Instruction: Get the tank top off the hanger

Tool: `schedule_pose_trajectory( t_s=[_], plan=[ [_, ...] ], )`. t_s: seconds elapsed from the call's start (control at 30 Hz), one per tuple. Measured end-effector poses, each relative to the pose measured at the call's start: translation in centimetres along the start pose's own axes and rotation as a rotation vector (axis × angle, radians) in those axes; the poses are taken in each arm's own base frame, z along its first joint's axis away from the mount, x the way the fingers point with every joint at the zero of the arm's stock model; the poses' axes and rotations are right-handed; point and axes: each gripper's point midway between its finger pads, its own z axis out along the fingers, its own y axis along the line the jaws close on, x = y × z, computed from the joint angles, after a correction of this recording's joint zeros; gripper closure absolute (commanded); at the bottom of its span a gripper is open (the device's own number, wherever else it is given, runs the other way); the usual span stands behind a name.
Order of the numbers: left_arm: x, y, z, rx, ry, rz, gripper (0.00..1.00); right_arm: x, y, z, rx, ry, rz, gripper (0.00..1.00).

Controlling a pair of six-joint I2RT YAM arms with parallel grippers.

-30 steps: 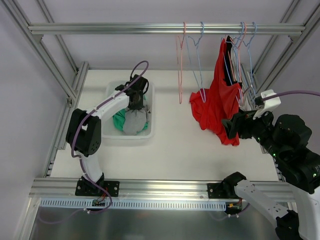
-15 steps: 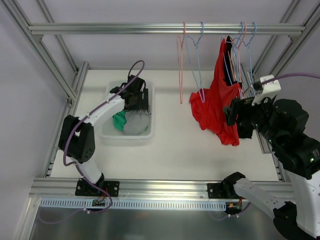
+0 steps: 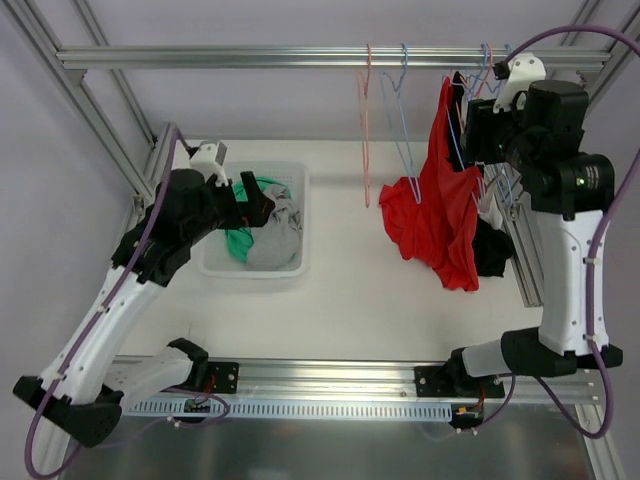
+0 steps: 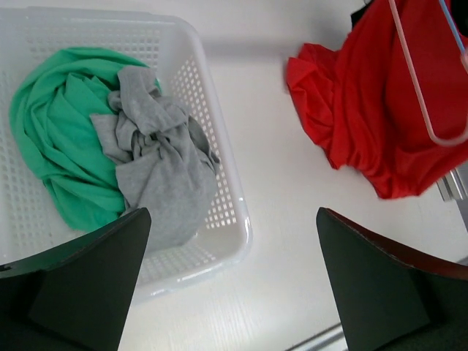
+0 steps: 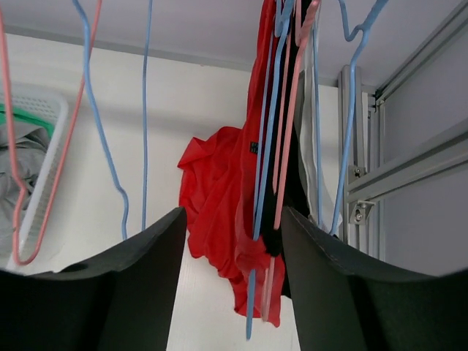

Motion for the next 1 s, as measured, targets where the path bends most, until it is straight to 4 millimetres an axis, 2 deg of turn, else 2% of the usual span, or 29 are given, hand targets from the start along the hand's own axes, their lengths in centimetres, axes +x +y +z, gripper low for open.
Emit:
schedule_pose_trajectory(
  t_s=[0.13,0.27,0.4,0.47,0.6,0.77,0.9,1.0],
  plan=[
    [1.9,-0.2,-3.1,0.073,-0.005,0.014,0.01,1.2,-0.7,3.1,0.017,0.075,-0.004,0.46],
    [4.2,0.5,-4.4,0.092,0.029,0.044,0.01,2.3,-1.1,5.2,0.024,0.126,-0.008,0.50],
    [6.0,1.3,-4.4,0.076,0.071,0.065,0.01,2.6,-1.1,5.9,0.019,0.142,-0.005,0.64],
    [6.9,1.7,-4.3,0.066,0.096,0.071,0.01,2.6,-0.9,6.0,0.012,0.142,-0.004,0.68],
    [8.2,2.4,-4.0,0.049,0.139,0.082,0.01,2.5,-0.9,6.7,0.014,0.127,0.008,0.69],
    [8.2,2.4,-4.1,0.052,0.137,0.093,0.01,4.2,-1.1,8.6,0.041,0.166,0.026,0.69],
    [8.2,2.4,-4.1,0.052,0.139,0.094,0.01,4.4,-1.0,9.6,0.049,0.172,0.037,0.95],
    [8.3,2.4,-4.1,0.051,0.141,0.094,0.01,4.3,-0.6,9.7,0.048,0.167,0.051,1.00]
  ],
)
